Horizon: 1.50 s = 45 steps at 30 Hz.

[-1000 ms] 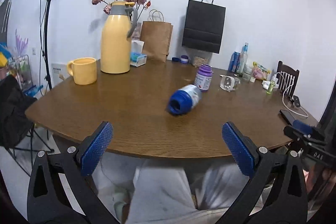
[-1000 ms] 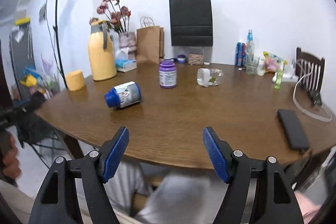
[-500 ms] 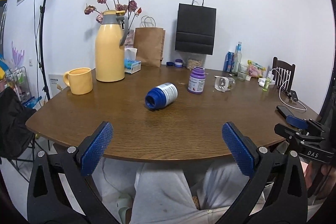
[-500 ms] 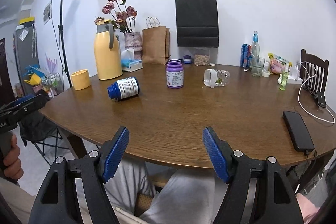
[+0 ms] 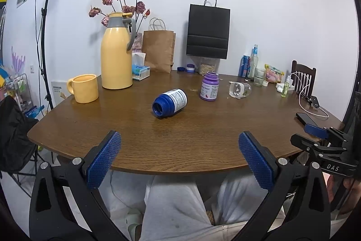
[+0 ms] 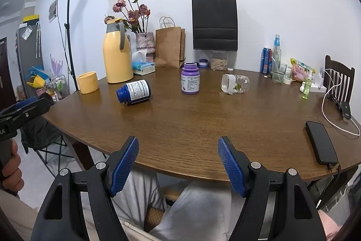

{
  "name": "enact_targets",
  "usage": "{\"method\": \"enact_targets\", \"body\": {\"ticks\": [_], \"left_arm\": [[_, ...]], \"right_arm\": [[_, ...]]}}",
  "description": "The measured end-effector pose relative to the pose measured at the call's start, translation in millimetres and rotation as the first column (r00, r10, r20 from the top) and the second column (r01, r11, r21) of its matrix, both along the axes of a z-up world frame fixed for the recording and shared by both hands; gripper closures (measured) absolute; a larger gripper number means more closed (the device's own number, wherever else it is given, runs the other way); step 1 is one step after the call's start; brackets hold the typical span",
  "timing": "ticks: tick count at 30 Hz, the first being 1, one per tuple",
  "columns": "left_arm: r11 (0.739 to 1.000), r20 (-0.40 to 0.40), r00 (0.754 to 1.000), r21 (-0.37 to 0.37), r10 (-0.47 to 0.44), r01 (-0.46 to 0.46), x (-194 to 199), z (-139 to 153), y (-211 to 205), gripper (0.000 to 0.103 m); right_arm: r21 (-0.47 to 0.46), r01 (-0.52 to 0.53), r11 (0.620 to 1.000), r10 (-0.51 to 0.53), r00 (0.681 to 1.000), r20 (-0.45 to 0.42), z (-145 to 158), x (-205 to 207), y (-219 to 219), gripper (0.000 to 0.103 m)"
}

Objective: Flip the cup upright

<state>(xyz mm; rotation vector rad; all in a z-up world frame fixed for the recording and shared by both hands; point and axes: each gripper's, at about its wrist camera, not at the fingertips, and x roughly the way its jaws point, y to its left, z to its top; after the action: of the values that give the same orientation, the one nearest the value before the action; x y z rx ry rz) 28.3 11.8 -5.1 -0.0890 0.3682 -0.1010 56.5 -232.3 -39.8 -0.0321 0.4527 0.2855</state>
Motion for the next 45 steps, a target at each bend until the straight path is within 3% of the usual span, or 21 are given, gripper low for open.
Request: {"method": "enact_targets", "body": {"ticks": [45], "left_arm": [[1.000,0.002,1.000,0.015,-0.006,0.006,-1.4,0.8,0.3,0.000]], "right_arm": [[-0.035,-0.007,0.999,0.008,1.000,0.030,5.6,-1.5,5.7,0.025]]}}
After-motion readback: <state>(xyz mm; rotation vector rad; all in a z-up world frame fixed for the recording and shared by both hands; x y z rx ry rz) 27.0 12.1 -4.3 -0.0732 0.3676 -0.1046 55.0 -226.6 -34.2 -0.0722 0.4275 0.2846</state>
